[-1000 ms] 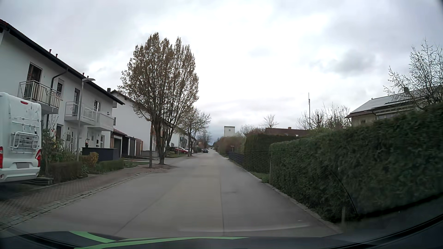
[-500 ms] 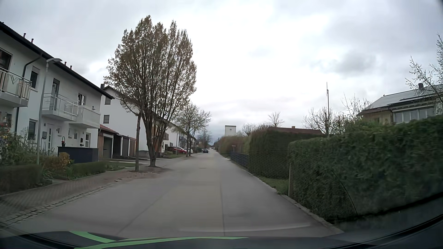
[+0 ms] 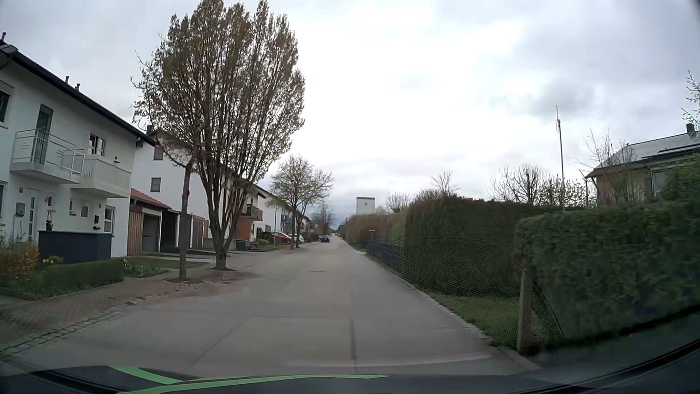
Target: Follow the waypoints while adhering to traffic rules and regulations
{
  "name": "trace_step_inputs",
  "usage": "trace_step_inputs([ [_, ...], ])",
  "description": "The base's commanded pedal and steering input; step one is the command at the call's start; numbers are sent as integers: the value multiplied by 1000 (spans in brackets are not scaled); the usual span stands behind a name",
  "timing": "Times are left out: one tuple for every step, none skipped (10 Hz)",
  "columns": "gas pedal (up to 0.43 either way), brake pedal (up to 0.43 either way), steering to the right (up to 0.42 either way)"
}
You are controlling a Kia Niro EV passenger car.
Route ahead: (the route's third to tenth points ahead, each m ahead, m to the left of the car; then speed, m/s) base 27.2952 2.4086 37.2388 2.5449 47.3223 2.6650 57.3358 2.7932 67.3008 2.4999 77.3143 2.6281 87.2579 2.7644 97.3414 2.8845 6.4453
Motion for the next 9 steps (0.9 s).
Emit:
trace_step_inputs([
  [169, 0, -1],
  [157, 0, -2],
  [157, 0, -2],
  [157, 0, -2],
  [150, 0, -2],
  [138, 0, -2],
  [138, 0, -2],
  [130, 0, -2],
  [130, 0, -2],
])
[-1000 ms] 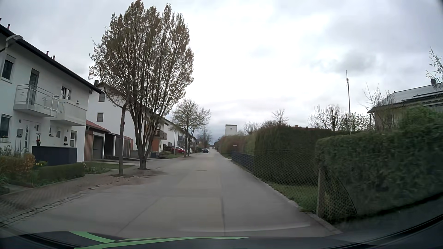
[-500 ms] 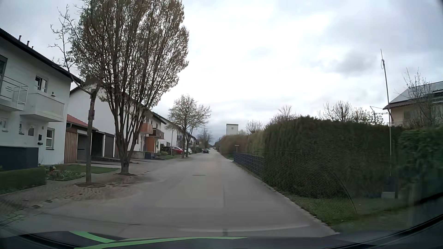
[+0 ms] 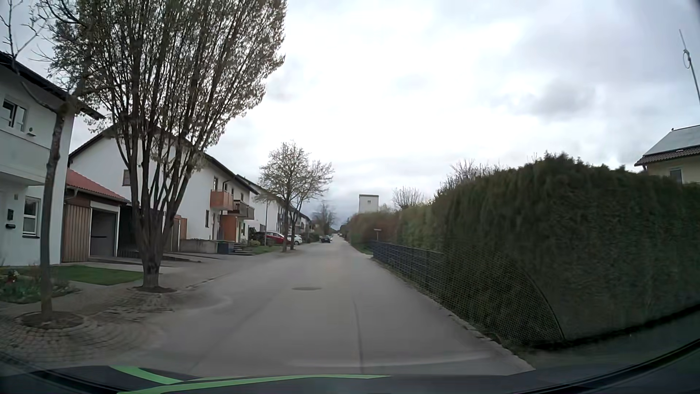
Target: Follow the waypoints while adhering to traffic rules and regulations
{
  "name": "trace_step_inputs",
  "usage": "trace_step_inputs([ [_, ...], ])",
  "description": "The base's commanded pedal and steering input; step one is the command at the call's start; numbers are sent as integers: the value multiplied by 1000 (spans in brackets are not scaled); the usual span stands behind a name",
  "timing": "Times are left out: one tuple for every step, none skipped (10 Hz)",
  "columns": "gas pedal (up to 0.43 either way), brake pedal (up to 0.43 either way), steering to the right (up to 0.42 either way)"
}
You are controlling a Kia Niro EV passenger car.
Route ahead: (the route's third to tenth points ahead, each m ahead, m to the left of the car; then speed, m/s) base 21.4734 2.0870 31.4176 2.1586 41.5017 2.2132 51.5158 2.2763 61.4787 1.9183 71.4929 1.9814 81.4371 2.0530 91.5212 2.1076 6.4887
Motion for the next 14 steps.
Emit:
trace_step_inputs([
  [130, 0, -2],
  [130, 0, -2],
  [118, 0, -2],
  [110, 0, -2],
  [110, 0, -1],
  [110, 0, -1],
  [110, 0, 0],
  [110, 0, 0],
  [110, 0, -1],
  [110, 0, -1],
  [87, 0, -1],
  [79, 0, -1],
  [79, 0, -1],
  [67, 0, -1],
])
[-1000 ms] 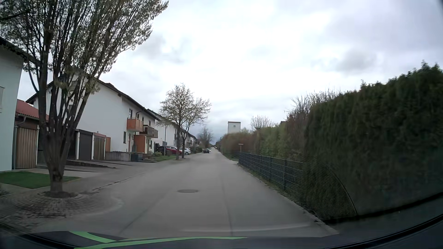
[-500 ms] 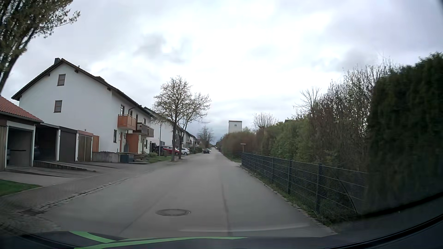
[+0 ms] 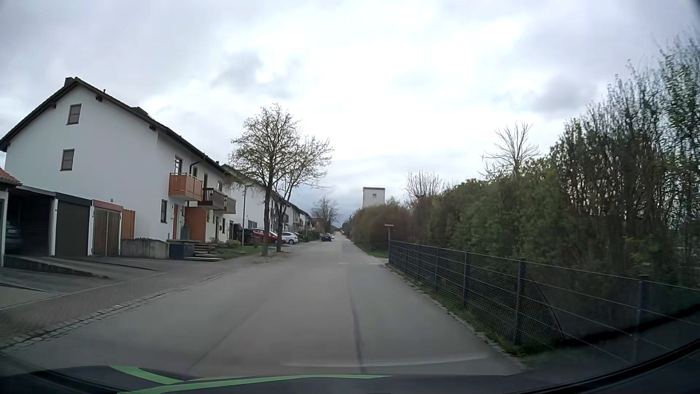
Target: Follow the waypoints while adhering to traffic rules and regulations
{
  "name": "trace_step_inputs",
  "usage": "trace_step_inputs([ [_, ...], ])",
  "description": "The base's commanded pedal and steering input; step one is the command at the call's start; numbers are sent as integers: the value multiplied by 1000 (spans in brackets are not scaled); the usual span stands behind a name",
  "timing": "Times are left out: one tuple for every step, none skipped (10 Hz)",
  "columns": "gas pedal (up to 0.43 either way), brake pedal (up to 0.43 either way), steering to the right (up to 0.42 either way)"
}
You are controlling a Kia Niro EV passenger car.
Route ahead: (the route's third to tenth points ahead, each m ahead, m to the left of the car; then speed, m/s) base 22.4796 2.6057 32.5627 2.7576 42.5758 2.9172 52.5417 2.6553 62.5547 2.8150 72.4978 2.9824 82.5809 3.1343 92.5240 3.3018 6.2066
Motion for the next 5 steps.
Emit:
trace_step_inputs([
  [47, 0, -1],
  [28, 0, -1],
  [8, 0, -1],
  [0, 0, 0],
  [0, 0, 0],
])
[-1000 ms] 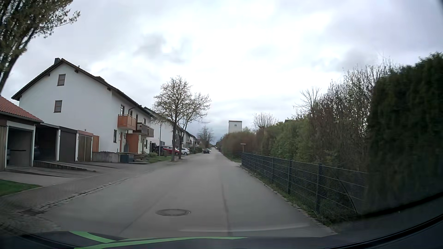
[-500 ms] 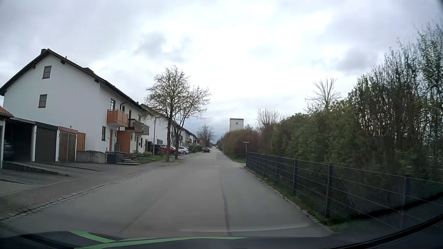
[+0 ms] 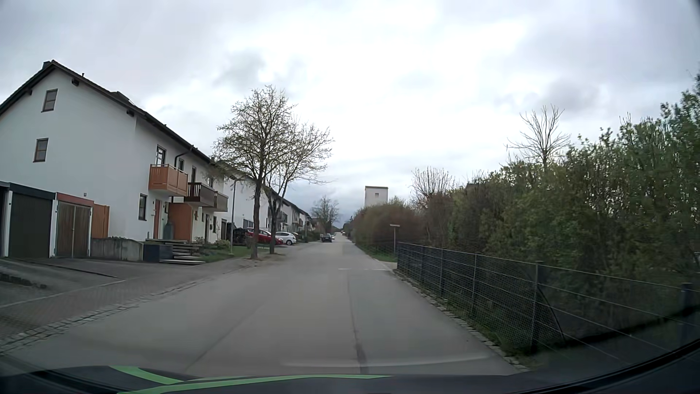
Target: Follow the waypoints while adhering to traffic rules and regulations
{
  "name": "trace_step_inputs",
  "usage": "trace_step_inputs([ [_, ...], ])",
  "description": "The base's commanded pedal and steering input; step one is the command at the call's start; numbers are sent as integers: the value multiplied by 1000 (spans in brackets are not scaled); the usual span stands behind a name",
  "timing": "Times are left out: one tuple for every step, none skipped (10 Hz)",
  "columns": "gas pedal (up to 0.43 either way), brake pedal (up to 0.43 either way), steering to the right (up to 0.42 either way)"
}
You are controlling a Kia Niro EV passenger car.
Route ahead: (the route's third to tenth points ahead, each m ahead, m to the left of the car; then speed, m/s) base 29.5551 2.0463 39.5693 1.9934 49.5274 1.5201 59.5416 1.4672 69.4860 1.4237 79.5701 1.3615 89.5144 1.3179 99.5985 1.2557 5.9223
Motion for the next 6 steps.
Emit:
trace_step_inputs([
  [0, 0, -1],
  [0, 0, -1],
  [0, 0, -1],
  [0, 0, -1],
  [0, 0, 0],
  [0, 0, -1],
])
